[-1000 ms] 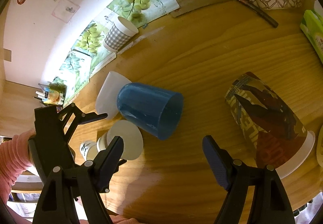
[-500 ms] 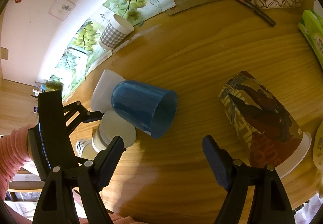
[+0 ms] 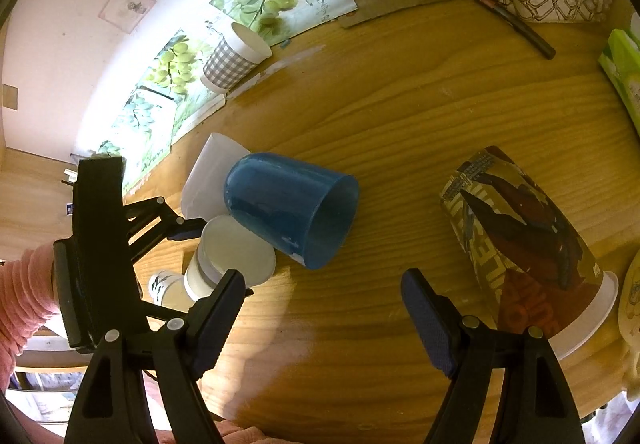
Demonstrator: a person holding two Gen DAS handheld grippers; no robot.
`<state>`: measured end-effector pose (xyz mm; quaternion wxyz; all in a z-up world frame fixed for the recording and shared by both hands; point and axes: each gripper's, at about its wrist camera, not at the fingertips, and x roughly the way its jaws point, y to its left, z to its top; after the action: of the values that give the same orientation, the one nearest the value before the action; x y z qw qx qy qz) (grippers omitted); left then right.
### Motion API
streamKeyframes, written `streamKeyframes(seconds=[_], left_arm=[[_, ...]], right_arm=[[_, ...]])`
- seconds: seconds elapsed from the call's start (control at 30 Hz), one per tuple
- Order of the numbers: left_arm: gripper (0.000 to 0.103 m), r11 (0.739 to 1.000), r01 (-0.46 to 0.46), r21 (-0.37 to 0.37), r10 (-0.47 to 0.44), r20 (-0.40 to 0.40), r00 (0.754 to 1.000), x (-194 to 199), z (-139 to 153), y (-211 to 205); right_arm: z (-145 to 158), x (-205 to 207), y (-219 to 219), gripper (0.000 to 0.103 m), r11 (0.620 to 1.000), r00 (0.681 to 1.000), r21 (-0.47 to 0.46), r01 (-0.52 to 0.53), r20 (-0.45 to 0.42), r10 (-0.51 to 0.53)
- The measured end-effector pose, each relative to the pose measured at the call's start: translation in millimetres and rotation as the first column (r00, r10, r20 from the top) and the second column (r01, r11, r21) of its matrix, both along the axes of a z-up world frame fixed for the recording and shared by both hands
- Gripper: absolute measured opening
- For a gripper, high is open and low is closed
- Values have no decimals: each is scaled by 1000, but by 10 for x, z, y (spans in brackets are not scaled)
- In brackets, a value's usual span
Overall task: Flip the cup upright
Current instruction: 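Close the left gripper on the brown-sleeved cup's rim and lift it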
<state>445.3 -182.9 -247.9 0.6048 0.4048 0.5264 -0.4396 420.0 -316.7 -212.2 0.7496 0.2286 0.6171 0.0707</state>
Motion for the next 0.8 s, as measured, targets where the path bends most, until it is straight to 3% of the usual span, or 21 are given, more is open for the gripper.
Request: streamKeyframes(seconds=[0.37,0.8], left_arm=[[63,987,-162,-11,161,-74,984,204,65,149],[62,929,-368,-53,358,-131,924,2,304,504]], right_arm=[[44,-8,38,81,1000,1000,4,-3,10,3],[193,-64,122,81,1000,999,-11,-11,45,11]])
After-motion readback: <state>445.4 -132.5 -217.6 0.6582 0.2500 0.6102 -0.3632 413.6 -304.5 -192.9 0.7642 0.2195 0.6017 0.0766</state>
